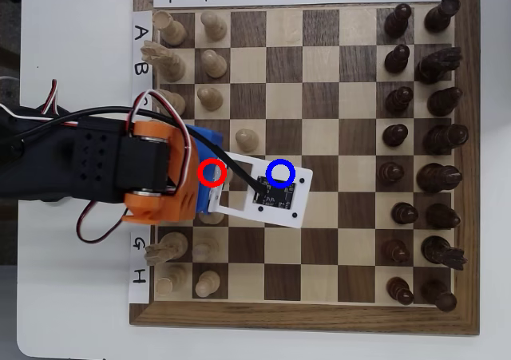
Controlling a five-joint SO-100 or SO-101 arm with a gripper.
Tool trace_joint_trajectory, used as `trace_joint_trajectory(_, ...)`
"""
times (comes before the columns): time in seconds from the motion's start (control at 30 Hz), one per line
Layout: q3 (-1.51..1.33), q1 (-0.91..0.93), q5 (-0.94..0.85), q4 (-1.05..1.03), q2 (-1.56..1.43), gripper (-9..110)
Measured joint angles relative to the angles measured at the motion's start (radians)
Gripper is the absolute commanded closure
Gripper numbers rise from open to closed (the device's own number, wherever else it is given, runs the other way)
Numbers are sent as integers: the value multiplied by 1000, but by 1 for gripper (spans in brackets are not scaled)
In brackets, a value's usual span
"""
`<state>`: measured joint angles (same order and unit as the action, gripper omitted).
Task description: Move the piece to destination
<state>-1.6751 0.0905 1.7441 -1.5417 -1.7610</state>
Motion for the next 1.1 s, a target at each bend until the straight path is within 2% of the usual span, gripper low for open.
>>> trace_joint_trajectory(0.63,328,0,0,-89,166,101)
trace_joint_trajectory(1.1,388,0,0,-28,342,101)
